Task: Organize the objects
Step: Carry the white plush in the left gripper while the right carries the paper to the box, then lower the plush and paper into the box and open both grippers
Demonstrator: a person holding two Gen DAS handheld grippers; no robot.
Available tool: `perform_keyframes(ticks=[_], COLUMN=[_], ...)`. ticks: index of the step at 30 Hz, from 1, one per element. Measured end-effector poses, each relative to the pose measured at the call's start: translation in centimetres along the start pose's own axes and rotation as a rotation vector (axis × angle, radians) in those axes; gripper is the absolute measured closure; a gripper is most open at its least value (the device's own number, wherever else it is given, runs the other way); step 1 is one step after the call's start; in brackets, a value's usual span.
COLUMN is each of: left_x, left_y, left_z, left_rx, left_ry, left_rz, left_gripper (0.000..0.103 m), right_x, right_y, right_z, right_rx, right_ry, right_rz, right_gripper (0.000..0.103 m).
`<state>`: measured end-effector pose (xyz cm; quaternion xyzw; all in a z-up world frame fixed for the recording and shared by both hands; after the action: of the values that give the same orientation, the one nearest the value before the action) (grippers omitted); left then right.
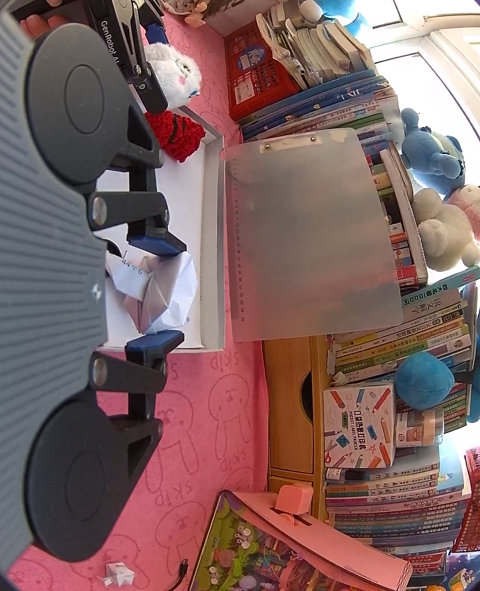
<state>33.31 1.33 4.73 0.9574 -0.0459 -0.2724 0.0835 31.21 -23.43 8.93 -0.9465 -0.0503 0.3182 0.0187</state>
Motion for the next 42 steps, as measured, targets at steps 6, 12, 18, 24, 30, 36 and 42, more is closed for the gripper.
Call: perform_keyframes(ticks=[6,12,18,24,30,36,42], left_x=[1.4,2.5,3.4,3.9,3.4,1.6,-1.4], left_y=[-0.5,-0.5,-0.7,-0.5,-0.2,0.1,0.1], left_z=[0.6,1.1,1.4,2.0,2.0,1.3,1.2], left_rx=[-0.008,-0.006,-0.014,0.016,0.032,0.031,0.021], left_ry=[-0.014,-0.029,-0.040,-0.055,-0.048,-0.006,-0.005], left_rz=[-0.007,-0.010,-0.013,-0.030,-0.028,-0.025,0.015], left_gripper=[0.014,0.014,0.014,0.014,0.013,0.010,0.010], right_x=[1.8,3.6,5.0,5.6,5.2,3.6,0.3], right_y=[-0.7,-1.4,-1.6,-1.6,-1.5,-1.5,-1.7], right_z=[-0.1,0.1,0.3,0.7,0.8,0.7,1.1], right_rx=[0.006,0.014,0.021,0.028,0.035,0.030,-0.007], right_ry=[-0.014,-0.036,-0.055,-0.067,-0.050,-0.025,0.017], right_rz=[-0.008,-0.022,-0.028,-0.036,-0.047,-0.043,-0.063], right_gripper=[0.054,0.054,0.054,0.052,0.034,0.029,0.027])
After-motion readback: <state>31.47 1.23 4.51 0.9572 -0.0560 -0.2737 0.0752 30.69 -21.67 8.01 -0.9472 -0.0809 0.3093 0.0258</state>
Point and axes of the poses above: each gripper's, at about its wrist camera, not at the fingertips, and x roughly the way its jaws point, y to its right, z to its underside, the point moved 2 cm from there along x, roughly the way its jaws point, and after that the axes turned 8 degrees about -x, right-handed, at the moved point
